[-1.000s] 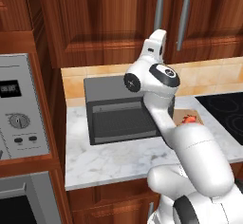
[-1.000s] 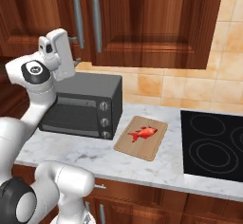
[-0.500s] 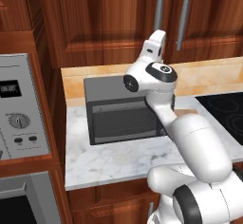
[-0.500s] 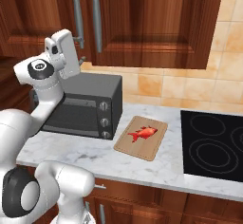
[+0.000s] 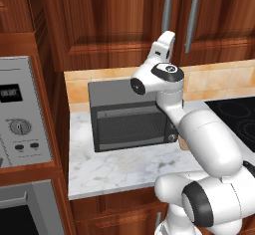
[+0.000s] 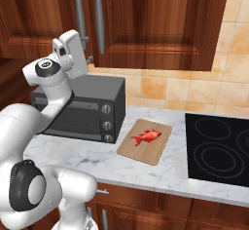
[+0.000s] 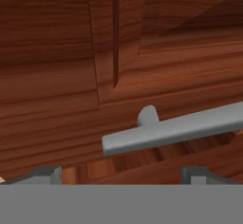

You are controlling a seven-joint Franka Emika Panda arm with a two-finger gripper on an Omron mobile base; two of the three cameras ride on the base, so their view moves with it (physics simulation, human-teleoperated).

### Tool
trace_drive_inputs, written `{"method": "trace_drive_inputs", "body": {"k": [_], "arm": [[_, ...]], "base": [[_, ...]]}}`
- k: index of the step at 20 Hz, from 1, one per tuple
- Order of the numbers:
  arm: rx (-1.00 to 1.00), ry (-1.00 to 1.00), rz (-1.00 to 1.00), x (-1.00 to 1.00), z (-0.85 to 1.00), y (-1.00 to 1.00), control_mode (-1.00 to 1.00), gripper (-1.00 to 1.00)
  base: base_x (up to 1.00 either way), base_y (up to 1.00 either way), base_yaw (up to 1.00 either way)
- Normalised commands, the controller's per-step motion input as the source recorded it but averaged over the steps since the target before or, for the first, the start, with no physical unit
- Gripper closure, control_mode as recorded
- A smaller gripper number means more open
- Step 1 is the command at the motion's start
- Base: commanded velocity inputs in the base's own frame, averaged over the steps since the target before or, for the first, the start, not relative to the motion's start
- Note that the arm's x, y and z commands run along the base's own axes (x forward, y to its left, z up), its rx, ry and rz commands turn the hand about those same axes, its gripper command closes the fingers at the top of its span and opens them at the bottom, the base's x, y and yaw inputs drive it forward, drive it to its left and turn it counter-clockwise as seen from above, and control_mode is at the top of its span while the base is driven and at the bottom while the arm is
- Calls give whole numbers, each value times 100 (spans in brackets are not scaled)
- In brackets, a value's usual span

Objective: Open the cabinet, retrieve the rolling pin, and place it next to the meat on the cutting board to prepare for tenderizing.

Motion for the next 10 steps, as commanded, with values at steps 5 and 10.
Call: {"method": "trace_drive_inputs", "body": {"k": [5, 10], "arm": [[0, -1, -1, 35, 0, 0, -100, -100], [0, 0, -2, 34, 0, 0, -100, -100]], "base": [[0, 0, 0], [0, 0, 0]]}}
